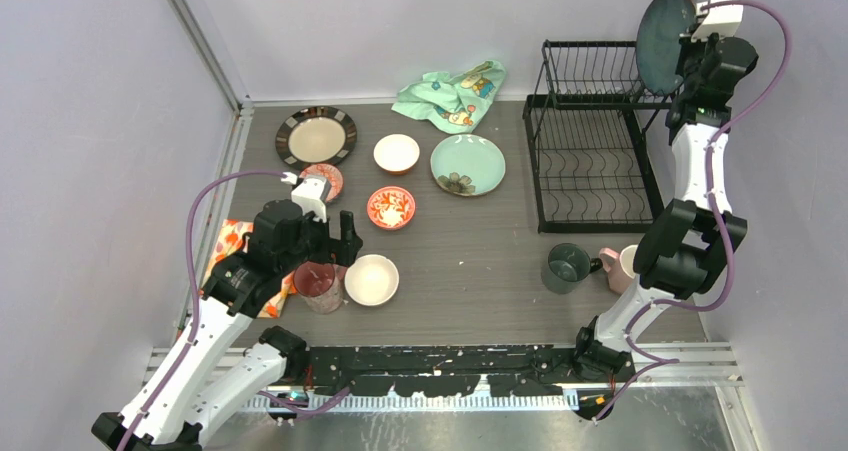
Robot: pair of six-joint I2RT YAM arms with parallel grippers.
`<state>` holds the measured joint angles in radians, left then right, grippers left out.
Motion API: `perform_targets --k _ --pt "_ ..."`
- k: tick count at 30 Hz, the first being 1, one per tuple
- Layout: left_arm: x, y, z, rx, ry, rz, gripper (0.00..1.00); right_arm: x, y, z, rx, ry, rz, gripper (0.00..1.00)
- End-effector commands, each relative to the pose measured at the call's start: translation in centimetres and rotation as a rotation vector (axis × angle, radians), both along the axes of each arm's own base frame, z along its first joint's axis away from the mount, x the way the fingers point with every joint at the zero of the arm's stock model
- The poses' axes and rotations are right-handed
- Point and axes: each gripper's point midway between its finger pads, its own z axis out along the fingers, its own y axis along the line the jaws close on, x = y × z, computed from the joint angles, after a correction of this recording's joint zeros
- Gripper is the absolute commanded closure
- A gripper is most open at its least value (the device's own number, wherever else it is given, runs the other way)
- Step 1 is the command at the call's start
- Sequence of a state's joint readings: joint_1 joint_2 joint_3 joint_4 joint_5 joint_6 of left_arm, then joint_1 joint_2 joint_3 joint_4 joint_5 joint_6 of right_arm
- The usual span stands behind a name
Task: Load the mixed dishes into the dish rack
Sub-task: Insert the plate into the dish rack.
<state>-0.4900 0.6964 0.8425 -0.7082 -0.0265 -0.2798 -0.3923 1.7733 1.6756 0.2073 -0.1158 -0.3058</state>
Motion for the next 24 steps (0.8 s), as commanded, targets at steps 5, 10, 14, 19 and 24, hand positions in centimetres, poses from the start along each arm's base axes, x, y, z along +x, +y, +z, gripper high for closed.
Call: perform_targets --k 5,10,14,19,24 --pt "0.5 0.0 0.7 0.000 -0.041 -0.002 0.00 -4.3 -0.3 9.2 -0.029 -0.302 -0.127 0.99" --pt "0.4 0.0 0.7 0.000 -0.042 -0.002 0.00 -5.0 -0.4 9.7 -0.026 -0.333 -0.154 0.99" --pt "0.5 -0.1 0.6 0.001 -0.038 -0.004 0.00 -4.9 -0.2 10.1 -0.030 -0.345 -0.149 0.99" --pt "0.4 -0.1 0.6 -0.001 -0.038 -0.003 0.00 -4.1 -0.5 10.7 -0.024 -0.332 -0.154 0.99" --pt "0.5 0.0 0.5 0.005 -0.033 0.001 0.00 -4.4 -0.4 11.6 -0.021 -0.350 -0.167 0.99"
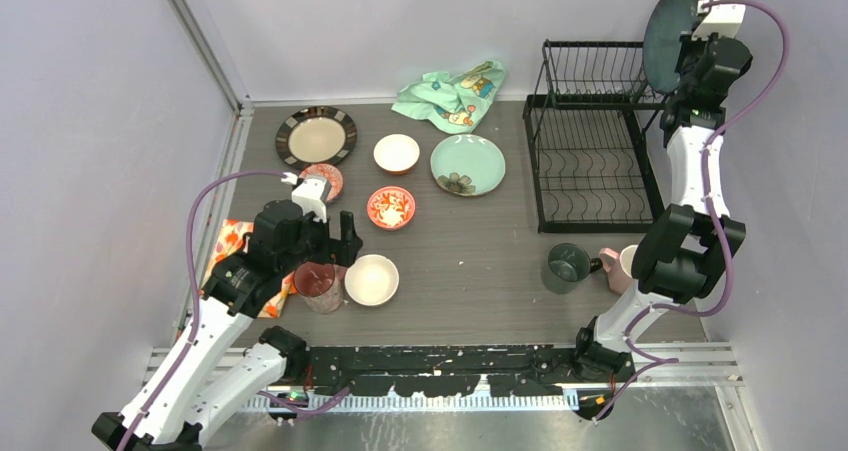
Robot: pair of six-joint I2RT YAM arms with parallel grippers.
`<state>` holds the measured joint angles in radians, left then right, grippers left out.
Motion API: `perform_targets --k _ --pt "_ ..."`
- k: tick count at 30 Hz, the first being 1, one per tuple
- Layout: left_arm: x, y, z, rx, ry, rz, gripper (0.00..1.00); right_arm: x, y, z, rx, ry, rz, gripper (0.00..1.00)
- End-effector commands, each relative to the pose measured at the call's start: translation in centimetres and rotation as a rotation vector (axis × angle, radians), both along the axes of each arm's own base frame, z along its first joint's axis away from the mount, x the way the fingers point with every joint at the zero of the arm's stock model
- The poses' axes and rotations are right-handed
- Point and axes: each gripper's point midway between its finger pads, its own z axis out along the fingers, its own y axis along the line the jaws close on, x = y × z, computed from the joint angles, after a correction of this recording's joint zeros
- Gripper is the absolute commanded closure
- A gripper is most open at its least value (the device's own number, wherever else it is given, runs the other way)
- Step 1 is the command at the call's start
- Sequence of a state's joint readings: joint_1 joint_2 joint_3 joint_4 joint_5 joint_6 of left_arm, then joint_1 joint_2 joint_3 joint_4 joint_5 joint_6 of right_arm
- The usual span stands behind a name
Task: Load the mixed dishes into the dish rack
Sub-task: Insert the plate into the dish rack.
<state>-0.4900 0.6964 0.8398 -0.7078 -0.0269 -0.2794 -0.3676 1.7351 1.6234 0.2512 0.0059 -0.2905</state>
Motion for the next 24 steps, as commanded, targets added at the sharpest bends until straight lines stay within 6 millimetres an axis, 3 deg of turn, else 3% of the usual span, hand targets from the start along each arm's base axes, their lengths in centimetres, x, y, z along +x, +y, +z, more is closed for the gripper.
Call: perform_targets --k 1,7,15,24 --pt "0.5 0.0 0.6 0.004 -0.034 0.001 0.00 -3.5 0.0 11.2 -0.053 -0.319 -0.078 0.99" --pt "0.6 0.0 0.5 0.008 -0.034 0.002 0.00 -3.9 0.1 11.7 -0.065 -0.335 -0.082 0.99" --pt "0.5 0.1 0.6 0.004 -0.038 0.003 0.00 -3.4 0.1 9.5 -0.062 -0.295 -0.074 0.99" --pt "0.5 0.0 0.5 0.006 -0.033 0.000 0.00 -4.4 0.1 10.6 -0.087 -0.316 -0.105 0.99"
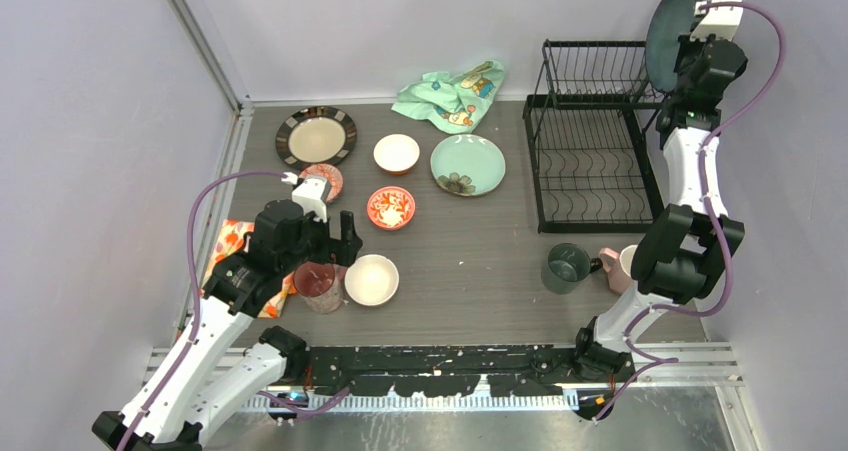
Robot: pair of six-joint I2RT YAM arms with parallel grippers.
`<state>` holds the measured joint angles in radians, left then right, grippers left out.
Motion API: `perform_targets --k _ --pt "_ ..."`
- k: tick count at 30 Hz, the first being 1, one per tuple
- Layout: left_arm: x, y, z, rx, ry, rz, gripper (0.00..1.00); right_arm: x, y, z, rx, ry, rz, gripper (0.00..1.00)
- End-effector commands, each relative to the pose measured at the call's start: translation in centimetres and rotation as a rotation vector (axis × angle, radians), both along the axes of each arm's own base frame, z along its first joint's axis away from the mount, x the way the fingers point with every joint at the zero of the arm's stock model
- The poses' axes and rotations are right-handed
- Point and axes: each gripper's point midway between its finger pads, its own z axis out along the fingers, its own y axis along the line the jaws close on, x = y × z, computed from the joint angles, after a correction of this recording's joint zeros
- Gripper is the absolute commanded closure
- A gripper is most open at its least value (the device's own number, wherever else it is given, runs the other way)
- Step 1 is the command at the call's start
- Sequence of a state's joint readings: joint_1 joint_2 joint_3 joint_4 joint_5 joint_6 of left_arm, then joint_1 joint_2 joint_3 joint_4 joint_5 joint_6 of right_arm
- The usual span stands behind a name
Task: Load the mixed dishes into the dish rack
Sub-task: Insert the plate into the dish rack.
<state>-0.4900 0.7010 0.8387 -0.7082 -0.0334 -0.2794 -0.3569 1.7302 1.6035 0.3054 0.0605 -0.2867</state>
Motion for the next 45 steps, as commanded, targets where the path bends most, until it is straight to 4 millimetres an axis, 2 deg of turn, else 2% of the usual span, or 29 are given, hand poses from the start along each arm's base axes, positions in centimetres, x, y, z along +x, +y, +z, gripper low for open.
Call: perform_targets --k 1,7,15,24,31,36,45 --pt "0.5 -0.1 0.7 0.000 -0.038 -0.005 0.00 -4.1 0.4 10.0 -0.090 -0.272 -0.061 0.99" --pt "0.3 -0.1 0.9 -0.004 -0.044 -0.007 0.00 -3.8 0.6 9.2 -0.077 -0.264 -0.048 0.99" --pt "0.4 -0.2 0.8 -0.006 -0.038 -0.010 0.00 -4.9 0.9 10.4 -0.108 -0.296 -0.055 0.99" --pt "0.3 -0.2 0.8 -0.006 -0.037 -0.011 0.00 -4.5 0.9 9.8 -0.115 -0.284 -0.058 1.00" --pt "0.3 -0.2 0.8 -0.006 -0.040 -0.011 0.00 -5.6 1.2 10.8 -0.150 -0.309 -0.067 0.99" --pt "0.3 -0.2 0.8 -0.009 -0.042 -0.014 0.00 -5.4 1.4 10.5 -0.147 -0.299 -0.056 0.99" --pt "0.3 -0.2 1.0 -0.010 -0.046 -0.013 0.00 -6.3 1.6 11.1 -0.165 -0.323 -0.075 0.99"
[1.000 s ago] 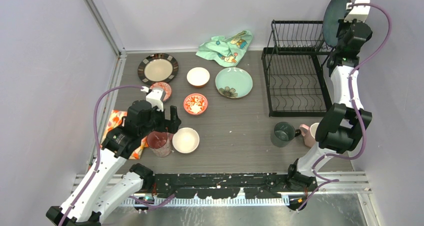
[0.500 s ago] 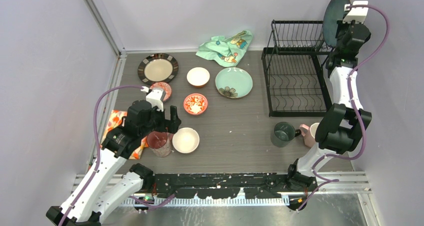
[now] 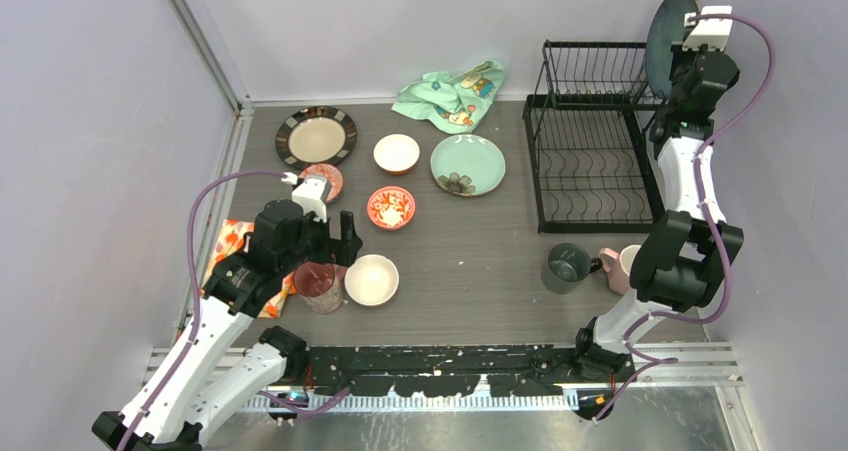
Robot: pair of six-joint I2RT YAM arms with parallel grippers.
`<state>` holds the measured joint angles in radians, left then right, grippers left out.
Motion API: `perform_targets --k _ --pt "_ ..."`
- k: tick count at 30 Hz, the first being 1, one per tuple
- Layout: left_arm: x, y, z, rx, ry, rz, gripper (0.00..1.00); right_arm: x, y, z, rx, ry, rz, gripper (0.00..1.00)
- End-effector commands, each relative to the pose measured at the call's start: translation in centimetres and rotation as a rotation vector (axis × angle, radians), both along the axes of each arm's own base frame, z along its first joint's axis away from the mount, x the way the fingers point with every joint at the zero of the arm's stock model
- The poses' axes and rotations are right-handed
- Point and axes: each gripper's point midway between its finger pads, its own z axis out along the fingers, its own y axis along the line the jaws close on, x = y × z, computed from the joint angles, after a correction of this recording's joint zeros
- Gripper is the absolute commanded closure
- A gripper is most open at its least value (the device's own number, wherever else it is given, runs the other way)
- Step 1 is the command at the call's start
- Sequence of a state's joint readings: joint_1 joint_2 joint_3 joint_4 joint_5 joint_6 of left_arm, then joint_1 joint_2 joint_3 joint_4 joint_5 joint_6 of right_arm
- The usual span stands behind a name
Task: Load the mixed dishes into the dish rack
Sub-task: Insert the plate into the dish rack.
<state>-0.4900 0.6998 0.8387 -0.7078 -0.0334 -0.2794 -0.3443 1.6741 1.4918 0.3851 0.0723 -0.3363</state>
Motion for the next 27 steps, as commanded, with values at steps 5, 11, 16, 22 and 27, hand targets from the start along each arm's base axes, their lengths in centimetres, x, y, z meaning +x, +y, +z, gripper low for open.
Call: perform_targets --k 5,11,16,22,27 --pt "0.32 -0.24 0.83 -0.006 -0.042 -0.015 0.00 -5.34 0.72 11.80 -0.123 -0.342 -0.069 0.99" --pt "0.35 -0.23 0.82 -0.005 -0.042 -0.014 0.00 -5.48 0.66 12.19 -0.118 -0.364 -0.079 0.99" --pt "0.34 -0.25 0.89 -0.007 -0.044 -0.016 0.00 -5.60 0.49 12.15 -0.120 -0.354 -0.091 0.99" --pt "0.29 -0.27 0.87 -0.008 -0.044 -0.018 0.00 -5.72 0.51 12.14 -0.114 -0.356 -0.091 0.99" --pt "0.26 -0.26 0.88 -0.008 -0.044 -0.018 0.00 -6.14 0.73 12.54 -0.119 -0.365 -0.090 0.99"
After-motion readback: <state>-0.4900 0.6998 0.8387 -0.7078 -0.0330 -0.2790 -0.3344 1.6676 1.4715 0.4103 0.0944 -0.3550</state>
